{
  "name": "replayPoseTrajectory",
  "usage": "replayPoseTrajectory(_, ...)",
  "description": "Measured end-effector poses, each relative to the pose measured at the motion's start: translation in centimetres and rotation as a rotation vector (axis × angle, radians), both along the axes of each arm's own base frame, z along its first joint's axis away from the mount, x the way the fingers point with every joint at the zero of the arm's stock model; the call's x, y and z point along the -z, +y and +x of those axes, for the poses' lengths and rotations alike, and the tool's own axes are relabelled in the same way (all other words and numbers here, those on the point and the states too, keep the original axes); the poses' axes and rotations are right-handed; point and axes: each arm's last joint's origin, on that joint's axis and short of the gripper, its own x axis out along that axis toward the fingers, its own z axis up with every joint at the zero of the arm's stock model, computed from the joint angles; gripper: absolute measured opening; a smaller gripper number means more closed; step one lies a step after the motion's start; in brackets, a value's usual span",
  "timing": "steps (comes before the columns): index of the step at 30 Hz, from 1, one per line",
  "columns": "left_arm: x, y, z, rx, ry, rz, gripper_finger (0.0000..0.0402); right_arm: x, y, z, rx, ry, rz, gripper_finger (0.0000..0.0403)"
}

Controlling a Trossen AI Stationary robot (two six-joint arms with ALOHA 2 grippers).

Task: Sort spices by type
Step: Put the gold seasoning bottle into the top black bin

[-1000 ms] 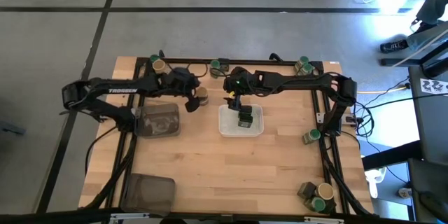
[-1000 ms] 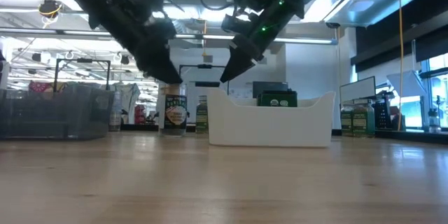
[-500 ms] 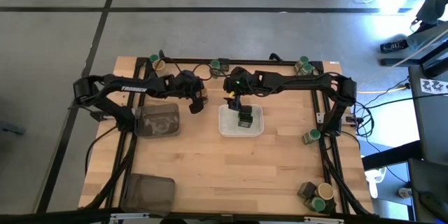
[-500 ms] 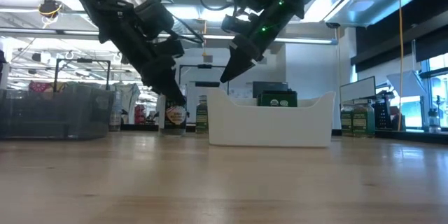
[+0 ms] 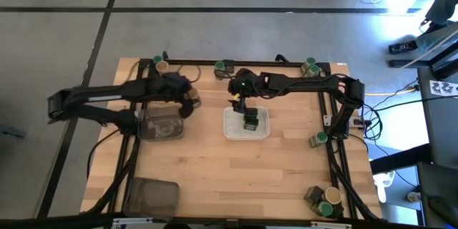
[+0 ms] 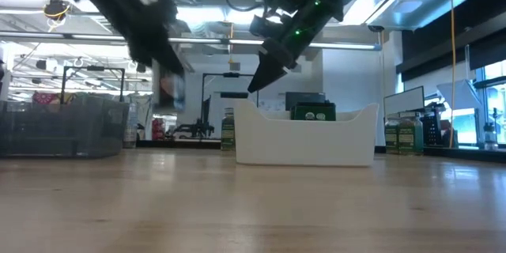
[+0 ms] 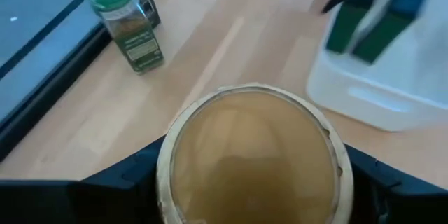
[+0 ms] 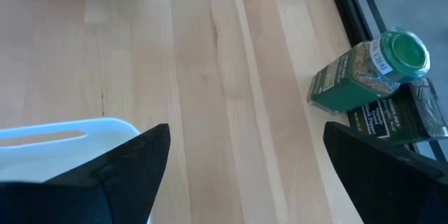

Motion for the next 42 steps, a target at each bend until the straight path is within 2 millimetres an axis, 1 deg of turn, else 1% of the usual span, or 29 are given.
replayPoseTrajectory(5,-2.7,-1.9,-3.8,-0.04,-0.041,-0.074,0.0269,-0.2,-0.1,0.2,0.0,-0.031,-0.008,0.0376)
replayPoseTrajectory(7,-3.4,-2.5,-5.0,-0.059,-0.029,-0.104,0.0269,-0.2,-0.1,0.2,0.0,-0.032,-0.008,0.0376)
replayPoseTrajectory(9,-3.7,-3.1,-5.8,-0.07,-0.008,-0.131,0.0269,-0.2,-0.1,0.2,0.002,-0.033,-0.005,0.0376)
replayPoseTrajectory(12,-3.7,-3.8,-6.6,-0.08,0.018,-0.178,0.0269,-0.2,-0.1,0.2,0.005,-0.034,-0.003,0.0376)
replayPoseTrajectory(15,-3.2,-4.3,-7.0,-0.097,0.078,-0.197,0.0269,-0.2,-0.1,0.2,0.005,-0.035,-0.003,0.0376)
replayPoseTrajectory(18,-2.4,-4.6,-7.0,-0.139,0.104,-0.161,0.0269,-0.3,-0.1,0.3,0.005,-0.04,-0.004,0.0376)
replayPoseTrajectory(24,0.6,-5.0,-6.9,-0.199,0.145,-0.182,0.0269,-0.3,-0.1,0.3,0.006,-0.04,-0.003,0.0376)
replayPoseTrajectory(26,1.5,-4.9,-6.8,-0.225,0.135,-0.179,0.0269,-0.3,-0.1,0.3,0.005,-0.045,-0.004,0.0376)
replayPoseTrajectory(28,2.3,-5.0,-6.5,-0.222,0.112,-0.179,0.0269,-0.4,-0.1,0.4,0.005,-0.055,-0.007,0.0376)
replayPoseTrajectory(30,3.3,-5.0,-6.6,-0.223,0.129,-0.179,0.0269,-0.5,-0.1,0.4,0.004,-0.066,-0.01,0.0376)
replayPoseTrajectory(32,3.6,-5.0,-6.3,-0.23,0.097,-0.184,0.0269,-0.6,-0.1,0.5,-0.008,-0.083,-0.004,0.0376)
replayPoseTrajectory(34,3.4,-4.9,-5.9,-0.251,0.031,-0.204,0.0269,-0.7,0.0,0.7,-0.025,-0.103,0.006,0.0376)
replayPoseTrajectory(35,3.5,-4.9,-5.9,-0.26,0.026,-0.21,0.0269,-0.7,0.0,0.7,-0.032,-0.109,0.009,0.0376)
replayPoseTrajectory(42,5.6,-4.8,-6.5,-0.318,0.079,-0.183,0.0269,-0.6,-0.1,0.9,-0.039,-0.119,0.007,0.0376)
